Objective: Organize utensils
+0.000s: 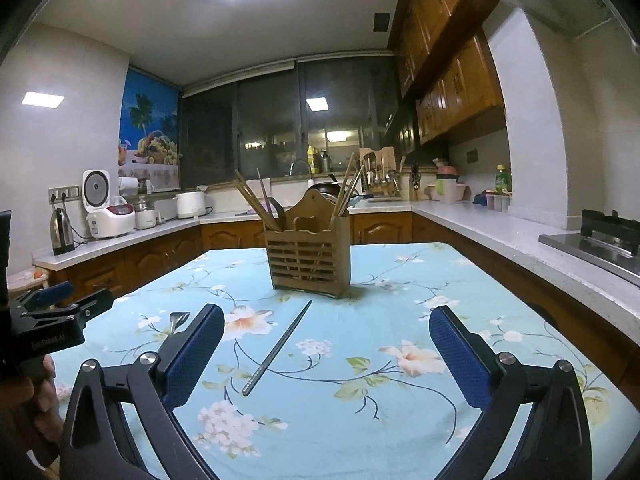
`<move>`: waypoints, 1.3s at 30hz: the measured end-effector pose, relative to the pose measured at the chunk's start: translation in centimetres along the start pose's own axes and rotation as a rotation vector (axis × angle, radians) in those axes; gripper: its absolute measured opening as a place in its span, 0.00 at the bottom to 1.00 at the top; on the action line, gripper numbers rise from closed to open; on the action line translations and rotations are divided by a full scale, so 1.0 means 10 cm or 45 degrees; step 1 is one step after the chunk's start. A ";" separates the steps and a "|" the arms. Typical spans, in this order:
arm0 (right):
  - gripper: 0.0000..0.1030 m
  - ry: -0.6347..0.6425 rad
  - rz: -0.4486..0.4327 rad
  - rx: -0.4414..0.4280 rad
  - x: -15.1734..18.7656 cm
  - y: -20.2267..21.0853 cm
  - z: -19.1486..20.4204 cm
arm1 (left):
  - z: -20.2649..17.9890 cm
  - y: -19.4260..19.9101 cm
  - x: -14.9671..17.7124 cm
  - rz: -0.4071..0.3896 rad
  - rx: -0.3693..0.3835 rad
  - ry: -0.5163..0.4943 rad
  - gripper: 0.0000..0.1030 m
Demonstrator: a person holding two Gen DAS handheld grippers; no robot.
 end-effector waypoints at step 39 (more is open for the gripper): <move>1.00 -0.012 -0.033 -0.029 -0.01 0.07 -0.01 | 0.03 0.01 0.05 -0.008 -0.024 -0.029 0.99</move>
Point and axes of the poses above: each gripper's, at about its wrist camera, not at the fingertips, and y roughly against the way its jaws point, z to its left, x to its underside, the point moved 1 cm from there along -y, roughly the way its jaws point, and after that the axes turned 2 degrees about x, right-handed, at the moved point
